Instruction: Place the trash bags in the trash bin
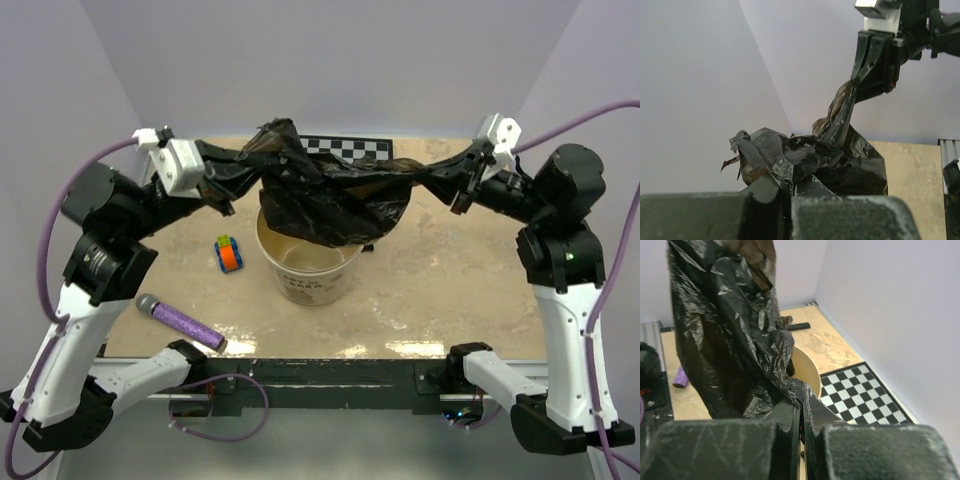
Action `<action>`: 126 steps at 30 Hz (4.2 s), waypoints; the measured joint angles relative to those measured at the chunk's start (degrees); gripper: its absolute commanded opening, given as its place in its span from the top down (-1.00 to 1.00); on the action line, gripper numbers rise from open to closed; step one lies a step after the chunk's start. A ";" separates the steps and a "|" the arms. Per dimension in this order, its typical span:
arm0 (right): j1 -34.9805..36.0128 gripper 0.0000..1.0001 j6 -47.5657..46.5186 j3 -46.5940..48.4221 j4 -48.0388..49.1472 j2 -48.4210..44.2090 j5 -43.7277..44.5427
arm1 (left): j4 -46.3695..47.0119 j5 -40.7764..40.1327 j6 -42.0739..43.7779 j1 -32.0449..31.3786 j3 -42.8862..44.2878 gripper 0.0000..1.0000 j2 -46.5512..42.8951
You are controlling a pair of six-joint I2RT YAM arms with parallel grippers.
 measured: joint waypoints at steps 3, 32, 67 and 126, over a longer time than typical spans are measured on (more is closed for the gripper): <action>0.04 1.00 -0.57 1.38 -2.58 -1.66 -2.12 | -1.49 1.01 1.86 0.00 -2.23 1.00 -3.41; 10.71 1.00 4.07 0.07 10.51 15.89 5.64 | 1.60 -32.72 22.03 0.02 -16.57 1.00 -1.16; 7.78 1.00 0.15 -4.28 7.43 35.60 11.34 | -5.38 -12.79 33.33 17.64 -33.11 1.00 6.10; 28.52 0.01 -36.74 5.77 -12.00 32.74 12.68 | -23.54 4.00 29.46 20.28 -15.21 0.26 3.61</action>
